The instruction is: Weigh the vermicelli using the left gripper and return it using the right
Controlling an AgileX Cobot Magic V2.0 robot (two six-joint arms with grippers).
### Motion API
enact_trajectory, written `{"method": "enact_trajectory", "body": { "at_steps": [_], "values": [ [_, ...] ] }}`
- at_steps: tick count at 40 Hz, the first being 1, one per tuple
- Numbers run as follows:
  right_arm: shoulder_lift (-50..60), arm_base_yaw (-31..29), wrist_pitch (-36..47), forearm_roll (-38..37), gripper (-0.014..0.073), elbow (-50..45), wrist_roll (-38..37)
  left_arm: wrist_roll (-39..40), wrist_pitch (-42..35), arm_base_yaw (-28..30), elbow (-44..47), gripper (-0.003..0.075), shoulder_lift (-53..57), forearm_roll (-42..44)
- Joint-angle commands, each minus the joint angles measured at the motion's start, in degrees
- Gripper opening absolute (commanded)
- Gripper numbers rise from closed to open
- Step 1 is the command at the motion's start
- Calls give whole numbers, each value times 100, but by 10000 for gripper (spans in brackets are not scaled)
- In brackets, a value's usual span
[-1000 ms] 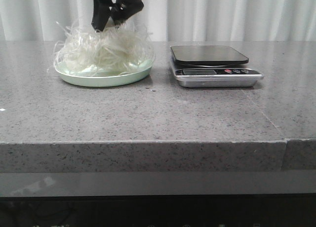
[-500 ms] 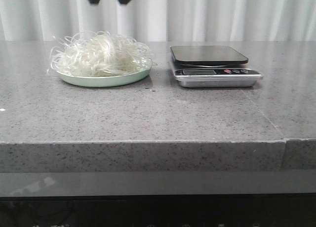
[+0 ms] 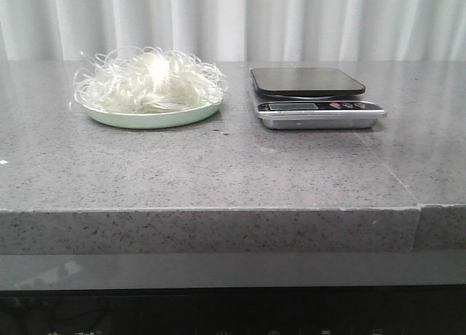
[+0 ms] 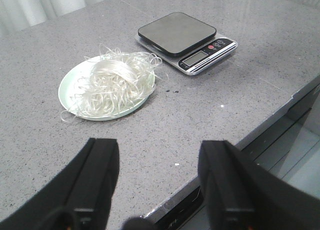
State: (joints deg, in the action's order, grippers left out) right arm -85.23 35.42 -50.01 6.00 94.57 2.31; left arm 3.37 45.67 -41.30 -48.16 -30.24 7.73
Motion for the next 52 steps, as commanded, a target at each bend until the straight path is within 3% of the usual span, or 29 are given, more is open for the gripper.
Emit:
{"method": "enact_trajectory", "body": {
  "at_steps": [1,15,29,39,52],
  "values": [
    [862,-33,493,-80,486,-519,19,51,-423,-48,-139,438,-32,12],
    [3299,-33,257,-138,486,-2942,-11,51,-423,-48,-139,438,-32,12],
    [5316,-34,-84,-151,486,-4431,-231,51,-423,-48,-139,439,-32,12],
    [6033,-34,-88,-371,486,-4814,-231,51,-423,-48,-139,438,-32,12],
    [6074,-34,-88,-424,486,-4821,-231,51,-412,-48,-139,417,-32,12]
  ]
}}
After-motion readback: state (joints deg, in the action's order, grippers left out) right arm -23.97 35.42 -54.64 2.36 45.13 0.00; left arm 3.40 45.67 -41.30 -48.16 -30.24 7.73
